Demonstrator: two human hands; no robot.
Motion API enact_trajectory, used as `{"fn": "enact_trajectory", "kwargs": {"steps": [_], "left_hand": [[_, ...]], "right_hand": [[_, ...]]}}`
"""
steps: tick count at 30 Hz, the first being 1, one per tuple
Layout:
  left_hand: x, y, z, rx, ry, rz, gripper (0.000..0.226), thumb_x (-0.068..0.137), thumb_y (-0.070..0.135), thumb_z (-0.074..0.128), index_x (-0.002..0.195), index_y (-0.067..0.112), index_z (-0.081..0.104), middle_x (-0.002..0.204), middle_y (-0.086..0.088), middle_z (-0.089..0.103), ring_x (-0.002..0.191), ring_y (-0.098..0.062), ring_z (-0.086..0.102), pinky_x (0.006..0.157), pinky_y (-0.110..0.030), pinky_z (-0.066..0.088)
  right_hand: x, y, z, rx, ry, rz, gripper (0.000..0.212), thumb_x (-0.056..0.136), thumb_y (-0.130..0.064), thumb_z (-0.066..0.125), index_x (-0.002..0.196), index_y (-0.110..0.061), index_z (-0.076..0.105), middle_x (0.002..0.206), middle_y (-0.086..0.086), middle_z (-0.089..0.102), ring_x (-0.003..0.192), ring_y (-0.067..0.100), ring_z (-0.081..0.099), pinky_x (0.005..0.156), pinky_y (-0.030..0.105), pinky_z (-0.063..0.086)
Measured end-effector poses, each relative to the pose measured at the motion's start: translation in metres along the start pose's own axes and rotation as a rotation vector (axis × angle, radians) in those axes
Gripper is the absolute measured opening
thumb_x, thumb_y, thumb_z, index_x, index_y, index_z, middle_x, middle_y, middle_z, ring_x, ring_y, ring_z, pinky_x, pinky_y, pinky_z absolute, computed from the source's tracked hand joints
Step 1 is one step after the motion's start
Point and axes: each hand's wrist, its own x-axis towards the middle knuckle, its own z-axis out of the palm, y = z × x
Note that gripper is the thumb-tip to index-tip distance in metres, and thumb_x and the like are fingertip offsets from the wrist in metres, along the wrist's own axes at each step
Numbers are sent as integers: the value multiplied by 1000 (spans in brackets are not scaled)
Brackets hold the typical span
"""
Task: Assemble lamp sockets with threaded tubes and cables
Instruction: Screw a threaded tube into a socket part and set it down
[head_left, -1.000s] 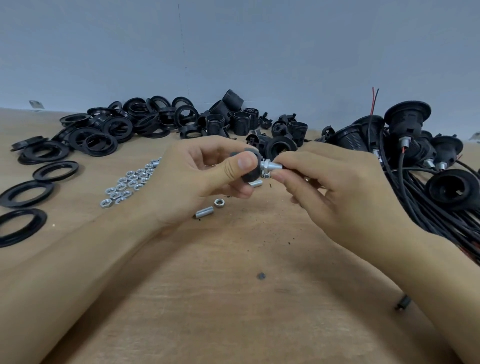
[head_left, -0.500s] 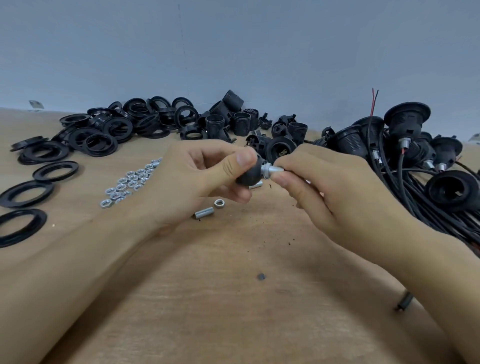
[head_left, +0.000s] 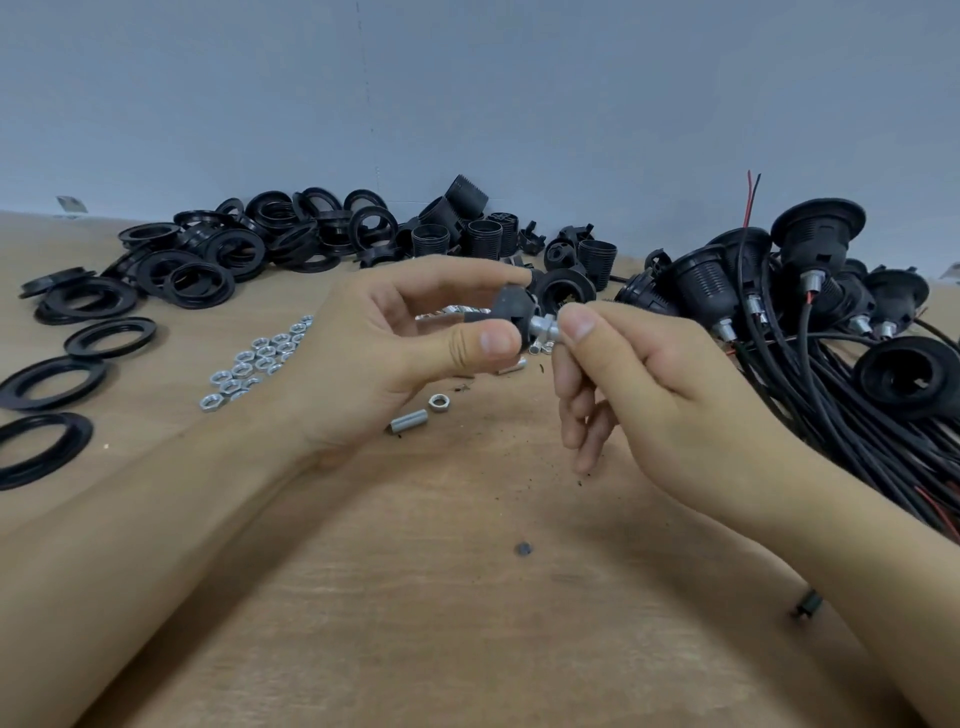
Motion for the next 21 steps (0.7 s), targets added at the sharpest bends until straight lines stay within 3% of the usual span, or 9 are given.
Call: {"fn": "enact_trajectory", "kwargs": {"steps": [1, 4, 7, 13, 18, 21], "left_hand": [[0, 1, 0, 21, 0, 14, 39, 67, 19, 87, 105, 23, 77, 109, -7, 74, 102, -29, 70, 92, -47, 56], [-1, 3, 4, 106, -9, 85, 43, 64, 12, 89, 103, 21, 75, 107, 1, 76, 97, -13, 70, 83, -24, 55], [-1, 2, 7, 84, 24, 103, 43, 65, 9, 88, 104, 20, 73, 106, -1, 75, 96, -15, 71, 80, -23, 55], [-1, 6, 6, 153, 74, 98, 44, 65, 11, 88, 105, 18, 71, 106, -5, 75, 94, -22, 73, 79, -31, 58], [-2, 10, 8, 181, 89, 102, 43, 62, 16, 85, 103, 18, 72, 104, -5, 76, 91, -20, 72, 79, -32, 59], [-3, 9, 11, 208, 69, 130, 43, 62, 9, 84, 102, 17, 71, 105, -3, 75, 90, -13, 71, 79, -24, 55]], "right_hand": [[1, -1, 0, 91, -3, 32, 46, 104, -32, 38, 65, -12, 52, 55, 7, 54, 46, 21, 60, 43, 34, 51], [3, -5, 1, 331, -42, 147, 53, 104, -31, 39, 53, -18, 46, 50, 6, 45, 44, 23, 54, 41, 29, 45], [6, -4, 1, 446, -70, 216, 53, 104, -32, 40, 55, -17, 53, 51, 4, 44, 45, 23, 52, 42, 31, 46], [4, 1, 2, 178, -11, 70, 40, 97, -38, 45, 83, -6, 63, 59, 3, 46, 47, 21, 55, 41, 30, 49], [1, 1, 0, -148, 94, -85, 37, 100, -39, 44, 76, -18, 62, 54, 5, 53, 42, 16, 58, 44, 31, 50], [1, -2, 2, 126, 48, 98, 49, 102, -41, 41, 61, -19, 56, 47, 2, 49, 40, 22, 53, 41, 32, 45]]}}
